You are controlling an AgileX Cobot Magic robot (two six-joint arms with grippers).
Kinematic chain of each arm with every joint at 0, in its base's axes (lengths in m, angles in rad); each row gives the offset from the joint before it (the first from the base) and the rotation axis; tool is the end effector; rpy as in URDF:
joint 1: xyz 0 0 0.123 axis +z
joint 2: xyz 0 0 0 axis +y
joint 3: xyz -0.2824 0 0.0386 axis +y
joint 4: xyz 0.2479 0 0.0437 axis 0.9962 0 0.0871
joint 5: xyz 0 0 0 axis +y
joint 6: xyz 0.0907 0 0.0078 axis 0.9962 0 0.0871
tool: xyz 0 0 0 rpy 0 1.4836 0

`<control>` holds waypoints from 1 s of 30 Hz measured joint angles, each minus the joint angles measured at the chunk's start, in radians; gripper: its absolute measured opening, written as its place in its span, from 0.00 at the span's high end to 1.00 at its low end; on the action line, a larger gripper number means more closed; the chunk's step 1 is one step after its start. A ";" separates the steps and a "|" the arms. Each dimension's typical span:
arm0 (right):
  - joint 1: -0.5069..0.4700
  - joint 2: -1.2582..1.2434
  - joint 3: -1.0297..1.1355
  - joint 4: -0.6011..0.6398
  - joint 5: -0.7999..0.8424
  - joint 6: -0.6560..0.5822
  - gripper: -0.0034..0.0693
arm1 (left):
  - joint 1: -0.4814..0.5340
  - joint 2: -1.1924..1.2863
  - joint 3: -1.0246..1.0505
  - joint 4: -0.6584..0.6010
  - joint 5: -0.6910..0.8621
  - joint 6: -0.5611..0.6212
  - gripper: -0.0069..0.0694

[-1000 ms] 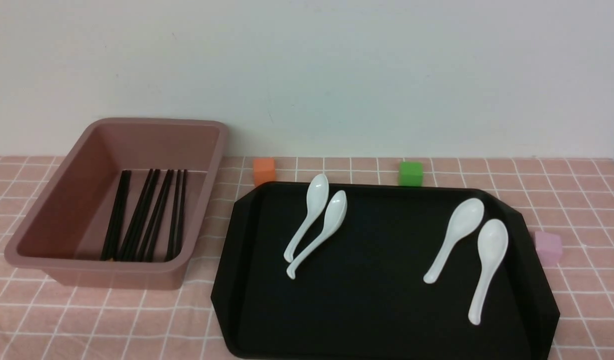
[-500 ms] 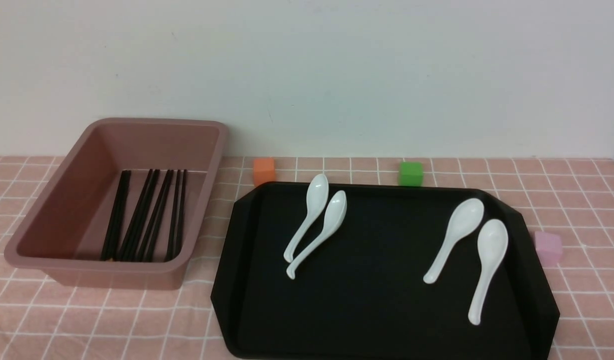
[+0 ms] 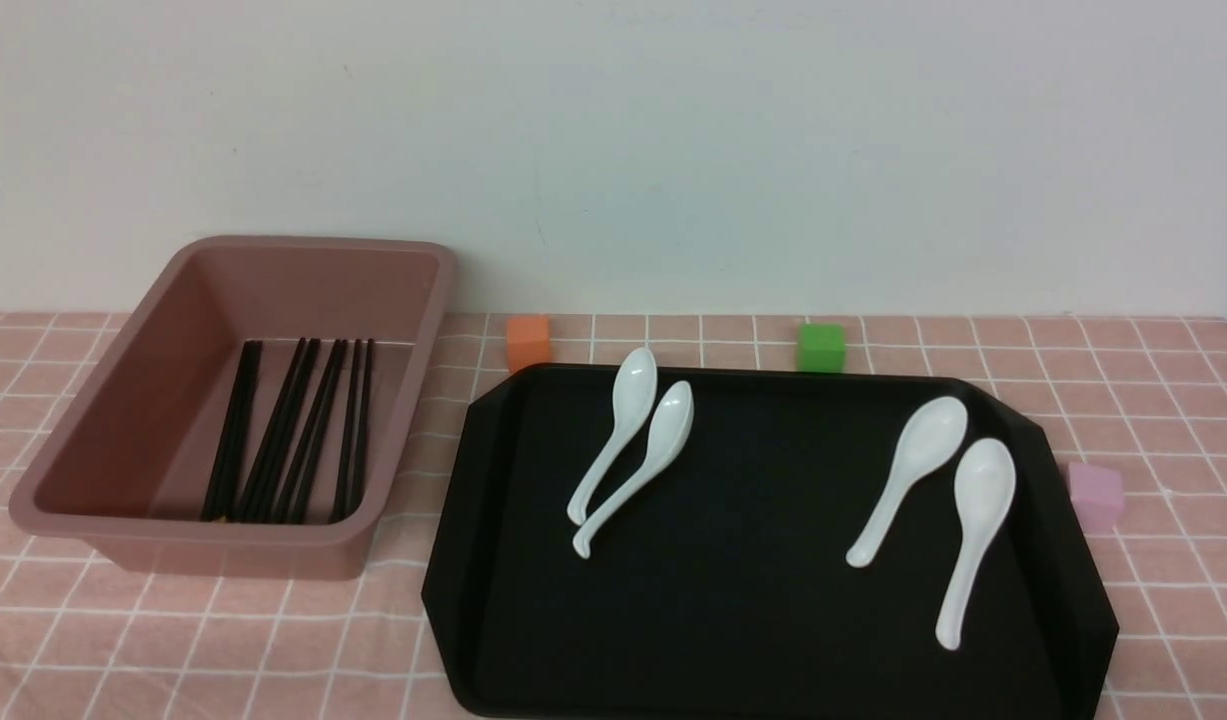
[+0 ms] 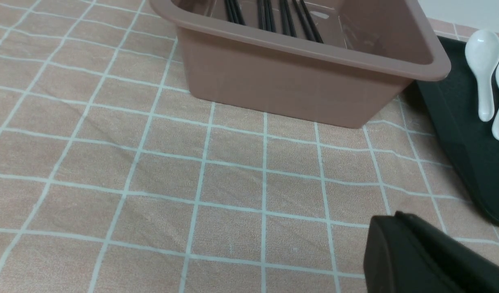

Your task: On pink tablecloth take chopsticks from black tray and put them in box.

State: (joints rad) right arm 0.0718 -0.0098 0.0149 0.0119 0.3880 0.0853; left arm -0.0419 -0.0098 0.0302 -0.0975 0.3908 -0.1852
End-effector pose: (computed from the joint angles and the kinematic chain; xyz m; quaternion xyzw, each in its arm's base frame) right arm 0.0520 0.0041 0.1737 0.0086 0.8065 0.0514 0.5889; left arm 0.0520 -0.0056 0.1685 -0.0837 0.8070 -0.1072 0.5747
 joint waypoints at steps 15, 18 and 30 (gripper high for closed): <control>0.000 0.000 0.000 0.000 0.000 0.000 0.62 | 0.000 0.000 0.000 0.000 0.000 0.000 0.89; 0.000 0.000 0.000 0.000 0.000 0.000 0.62 | 0.000 0.000 0.000 0.000 0.000 0.000 0.88; 0.000 0.000 0.000 0.000 0.000 0.000 0.62 | 0.000 0.000 0.000 0.000 0.000 0.000 0.87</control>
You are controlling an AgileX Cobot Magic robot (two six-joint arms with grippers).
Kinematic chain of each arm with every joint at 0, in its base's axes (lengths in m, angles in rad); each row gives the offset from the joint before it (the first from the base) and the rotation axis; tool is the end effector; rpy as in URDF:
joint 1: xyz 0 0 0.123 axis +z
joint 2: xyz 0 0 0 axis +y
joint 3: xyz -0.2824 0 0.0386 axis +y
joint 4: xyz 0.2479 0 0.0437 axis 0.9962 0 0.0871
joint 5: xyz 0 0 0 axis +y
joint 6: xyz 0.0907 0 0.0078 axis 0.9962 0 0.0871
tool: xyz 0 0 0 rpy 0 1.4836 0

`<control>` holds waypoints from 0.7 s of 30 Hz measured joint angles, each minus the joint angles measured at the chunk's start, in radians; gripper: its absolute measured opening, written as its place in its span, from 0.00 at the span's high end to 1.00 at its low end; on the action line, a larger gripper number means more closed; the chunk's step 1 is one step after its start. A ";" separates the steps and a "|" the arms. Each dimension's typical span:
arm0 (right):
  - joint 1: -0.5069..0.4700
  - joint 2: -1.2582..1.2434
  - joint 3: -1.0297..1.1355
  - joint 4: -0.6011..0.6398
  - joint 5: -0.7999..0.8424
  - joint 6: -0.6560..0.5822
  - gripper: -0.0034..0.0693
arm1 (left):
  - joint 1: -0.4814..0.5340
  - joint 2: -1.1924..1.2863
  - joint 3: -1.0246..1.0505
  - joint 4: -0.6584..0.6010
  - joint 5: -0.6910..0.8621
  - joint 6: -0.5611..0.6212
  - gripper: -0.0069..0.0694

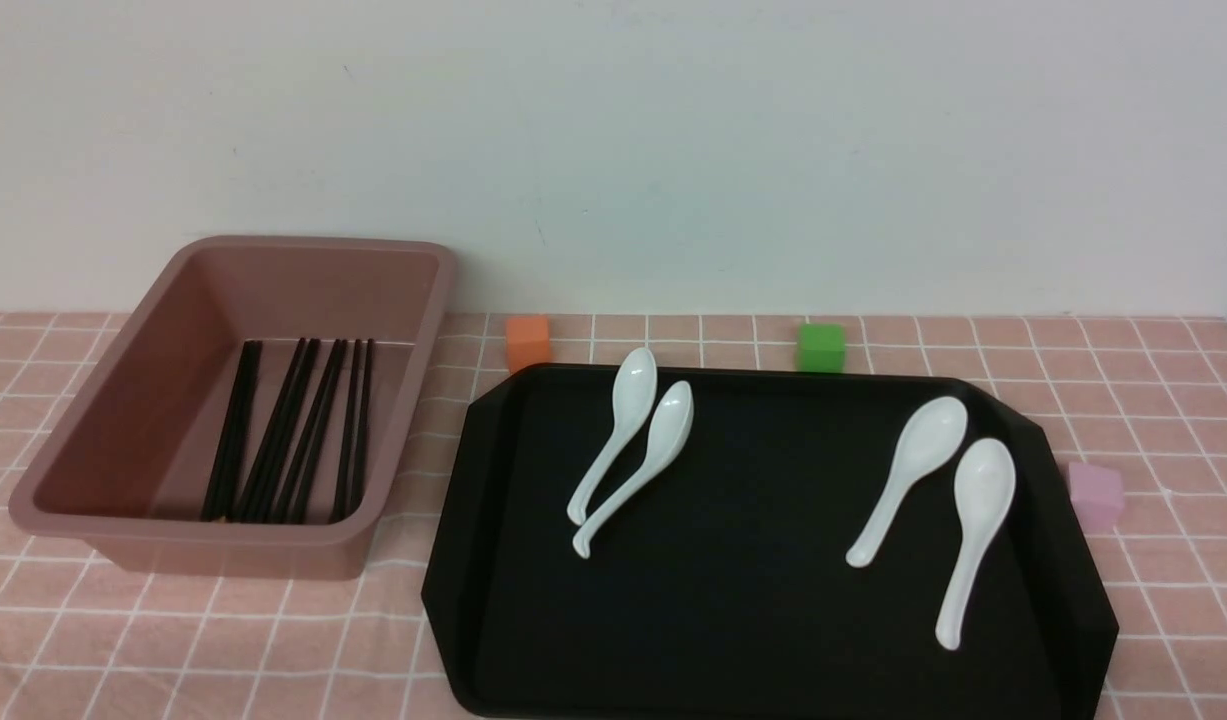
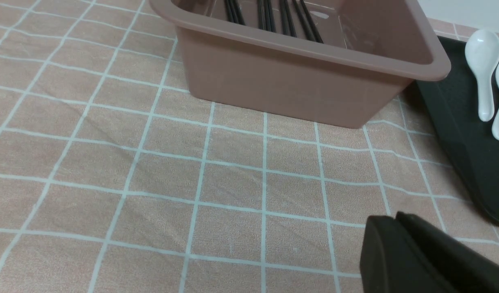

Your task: On pink tablecloth take chopsticks from black tray and put them in box.

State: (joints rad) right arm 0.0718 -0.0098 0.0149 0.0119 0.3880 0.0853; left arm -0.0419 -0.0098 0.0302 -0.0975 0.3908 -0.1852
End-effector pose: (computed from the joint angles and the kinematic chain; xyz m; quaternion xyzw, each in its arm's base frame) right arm 0.0520 0.0041 0.1737 0.0086 0.8065 0.0514 0.5889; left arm 0.0520 -0.0056 0.1685 -0.0837 0.8070 -0.1072 0.5747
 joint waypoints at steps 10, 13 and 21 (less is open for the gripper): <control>0.000 0.000 0.000 0.000 0.000 0.000 0.62 | 0.000 0.000 0.000 0.000 0.000 0.000 0.85; 0.000 0.000 0.000 0.000 0.000 0.000 0.62 | 0.000 0.000 0.000 0.000 0.000 0.000 0.85; 0.000 0.000 0.000 0.000 0.000 0.000 0.62 | 0.000 0.000 0.000 0.000 0.000 0.000 0.84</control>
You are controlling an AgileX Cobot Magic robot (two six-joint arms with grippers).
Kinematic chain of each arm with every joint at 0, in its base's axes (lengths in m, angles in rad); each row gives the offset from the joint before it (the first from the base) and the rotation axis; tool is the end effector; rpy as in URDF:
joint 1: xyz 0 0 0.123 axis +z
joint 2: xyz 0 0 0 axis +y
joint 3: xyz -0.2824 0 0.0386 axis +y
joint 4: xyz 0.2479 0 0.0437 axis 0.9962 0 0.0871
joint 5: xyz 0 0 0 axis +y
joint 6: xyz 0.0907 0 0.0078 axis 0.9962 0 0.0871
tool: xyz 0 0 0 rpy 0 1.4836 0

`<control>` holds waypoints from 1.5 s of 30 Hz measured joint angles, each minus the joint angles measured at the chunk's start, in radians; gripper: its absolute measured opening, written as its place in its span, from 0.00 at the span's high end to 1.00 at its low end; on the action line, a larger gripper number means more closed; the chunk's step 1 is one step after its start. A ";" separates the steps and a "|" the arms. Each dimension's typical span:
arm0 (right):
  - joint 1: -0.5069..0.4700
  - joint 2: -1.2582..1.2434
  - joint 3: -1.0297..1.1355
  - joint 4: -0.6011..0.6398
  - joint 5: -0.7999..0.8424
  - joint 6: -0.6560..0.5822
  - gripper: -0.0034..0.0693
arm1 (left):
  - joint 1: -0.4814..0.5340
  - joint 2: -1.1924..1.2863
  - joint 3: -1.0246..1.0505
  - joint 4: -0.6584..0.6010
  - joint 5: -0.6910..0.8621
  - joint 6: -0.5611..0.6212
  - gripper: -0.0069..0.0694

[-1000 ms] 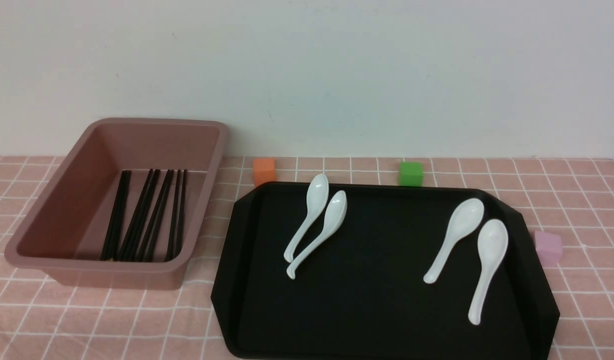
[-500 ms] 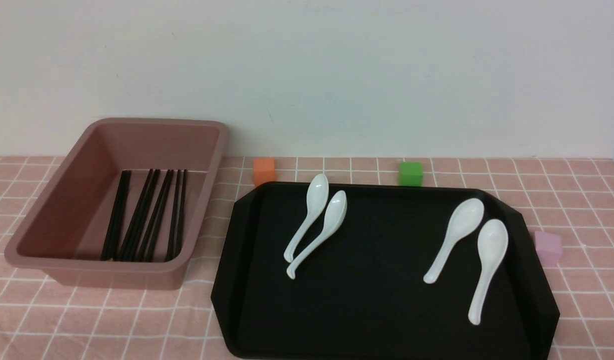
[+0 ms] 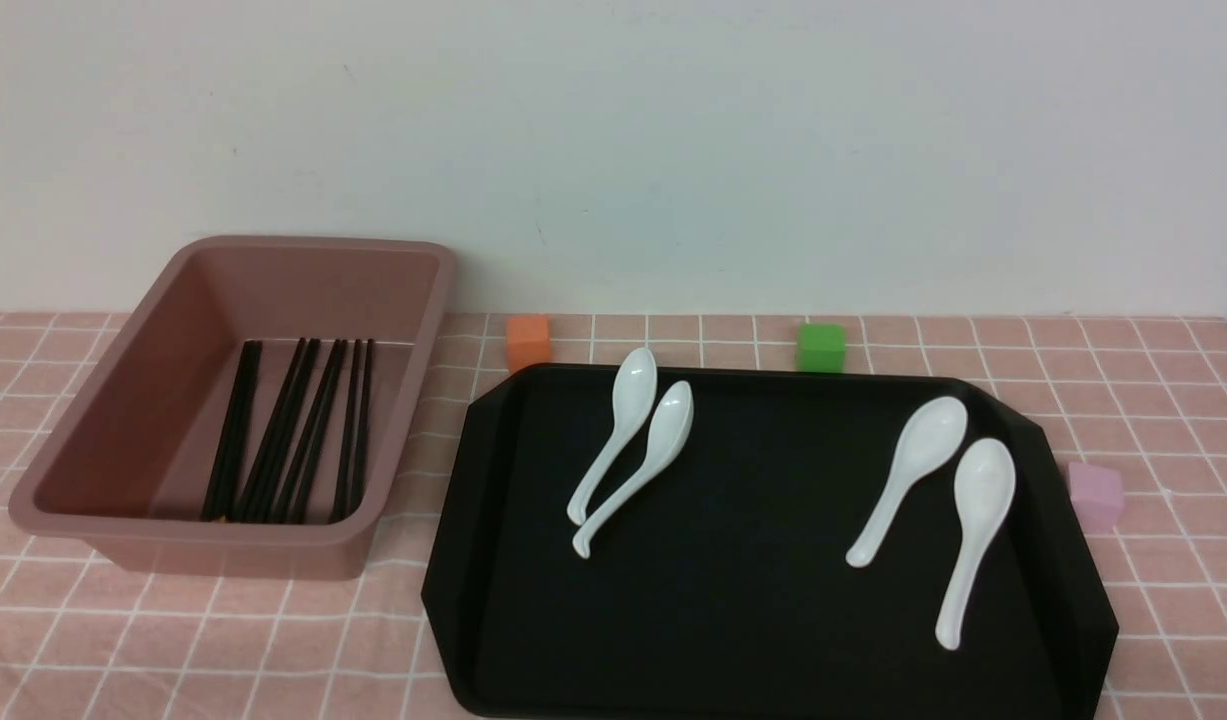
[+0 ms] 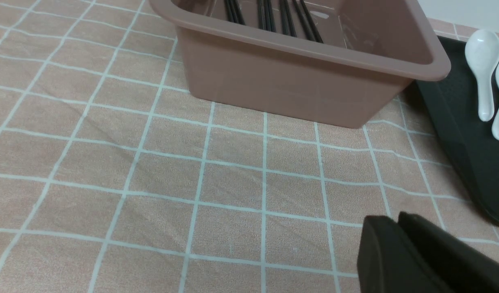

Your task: On pink tablecloth take chopsticks from black tray and put them in box.

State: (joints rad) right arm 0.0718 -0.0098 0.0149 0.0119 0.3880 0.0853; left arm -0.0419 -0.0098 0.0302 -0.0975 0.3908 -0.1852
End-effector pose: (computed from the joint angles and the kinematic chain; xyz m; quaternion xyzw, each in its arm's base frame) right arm 0.0520 0.0041 0.1737 0.0086 0.8065 0.0514 0.5889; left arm 0.0520 -0.0056 0.1685 -0.0837 0.8070 -0.1072 0.5747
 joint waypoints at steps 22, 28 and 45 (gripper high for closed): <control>0.000 0.000 0.000 0.000 0.000 0.000 0.62 | 0.000 0.000 0.000 0.000 0.000 0.000 0.81; 0.000 0.000 0.000 0.000 0.000 0.000 0.62 | 0.000 0.000 0.000 0.000 0.000 0.000 0.81; 0.000 0.000 0.000 0.000 0.000 0.000 0.62 | 0.000 0.000 0.000 0.000 0.000 0.000 0.79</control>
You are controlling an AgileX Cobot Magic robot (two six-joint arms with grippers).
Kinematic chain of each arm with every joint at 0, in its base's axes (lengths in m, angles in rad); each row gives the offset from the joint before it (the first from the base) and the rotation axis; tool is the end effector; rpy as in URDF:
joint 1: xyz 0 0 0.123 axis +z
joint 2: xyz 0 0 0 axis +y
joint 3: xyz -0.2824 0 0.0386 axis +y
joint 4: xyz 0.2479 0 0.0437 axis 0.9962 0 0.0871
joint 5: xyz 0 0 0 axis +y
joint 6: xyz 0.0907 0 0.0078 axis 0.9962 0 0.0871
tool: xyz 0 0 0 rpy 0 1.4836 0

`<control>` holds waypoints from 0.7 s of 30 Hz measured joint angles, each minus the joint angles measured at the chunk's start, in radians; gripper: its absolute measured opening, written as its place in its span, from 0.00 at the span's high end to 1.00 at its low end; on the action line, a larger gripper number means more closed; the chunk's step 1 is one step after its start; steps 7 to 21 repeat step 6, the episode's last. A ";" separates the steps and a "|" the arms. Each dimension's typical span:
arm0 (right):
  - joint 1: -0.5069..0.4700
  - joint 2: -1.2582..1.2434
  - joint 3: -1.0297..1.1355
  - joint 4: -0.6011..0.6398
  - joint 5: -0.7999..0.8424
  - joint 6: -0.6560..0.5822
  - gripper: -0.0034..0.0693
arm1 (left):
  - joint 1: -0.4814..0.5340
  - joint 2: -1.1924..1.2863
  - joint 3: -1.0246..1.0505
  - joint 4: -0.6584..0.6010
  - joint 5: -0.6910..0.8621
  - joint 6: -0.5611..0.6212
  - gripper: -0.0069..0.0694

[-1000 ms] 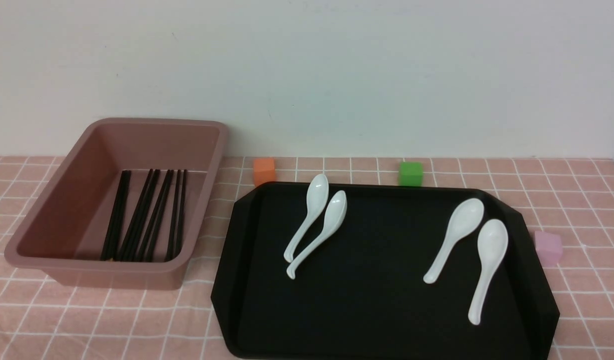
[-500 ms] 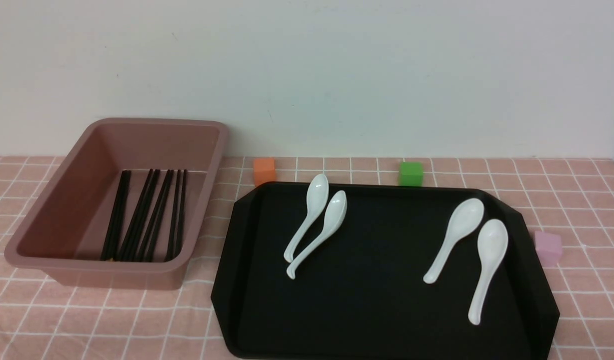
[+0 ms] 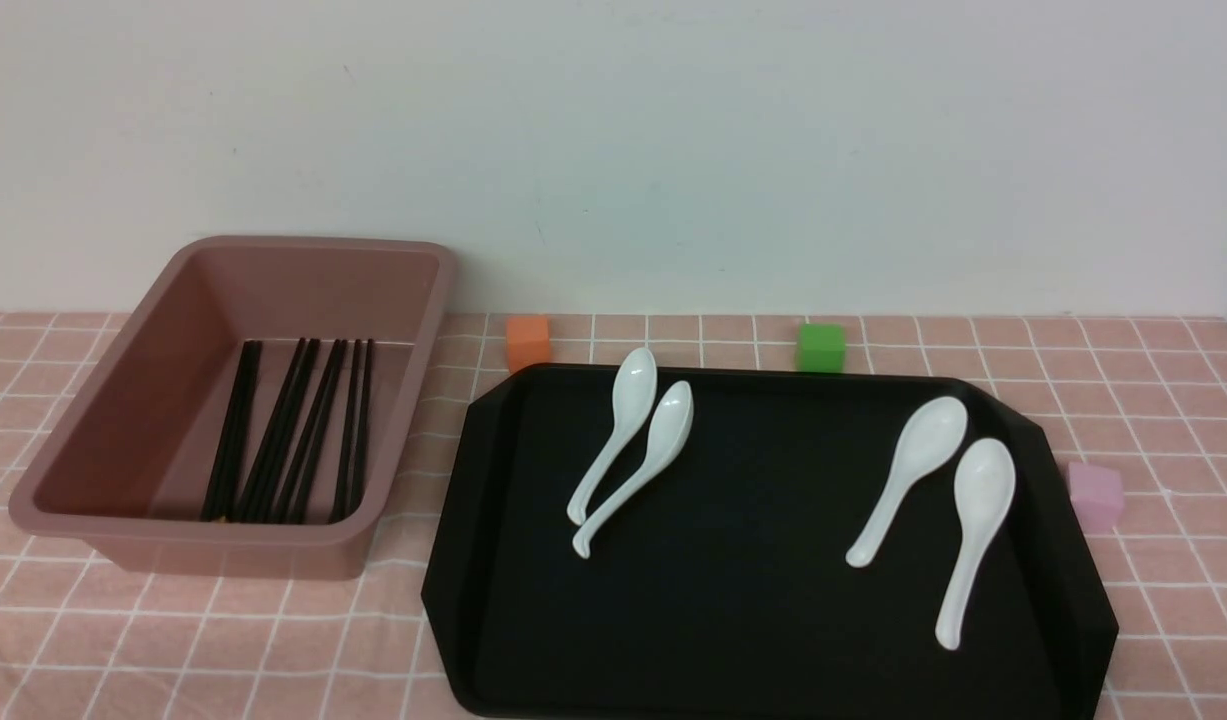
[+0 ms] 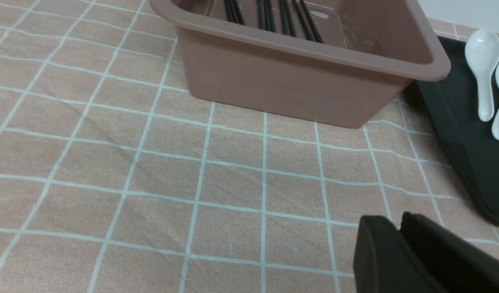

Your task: On pink tablecloth take chopsticks from black tray and put them in box.

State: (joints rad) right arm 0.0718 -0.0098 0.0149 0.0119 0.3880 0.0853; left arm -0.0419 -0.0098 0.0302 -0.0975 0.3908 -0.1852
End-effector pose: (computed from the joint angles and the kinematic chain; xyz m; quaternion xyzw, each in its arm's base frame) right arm 0.0520 0.0041 0.1737 0.0086 0.8065 0.0514 0.5889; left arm 0.0520 -0.0056 0.1685 -0.0837 0.8070 -0.1072 0.5747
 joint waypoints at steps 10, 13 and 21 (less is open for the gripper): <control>0.000 0.000 0.000 0.000 0.000 0.000 0.62 | 0.000 0.000 0.000 0.000 0.000 0.000 0.78; 0.000 0.000 0.000 0.000 0.000 0.000 0.62 | 0.000 0.000 0.000 0.000 0.000 0.000 0.78; 0.000 0.000 0.000 0.000 0.000 0.000 0.62 | 0.000 0.000 0.000 0.000 0.000 0.000 0.78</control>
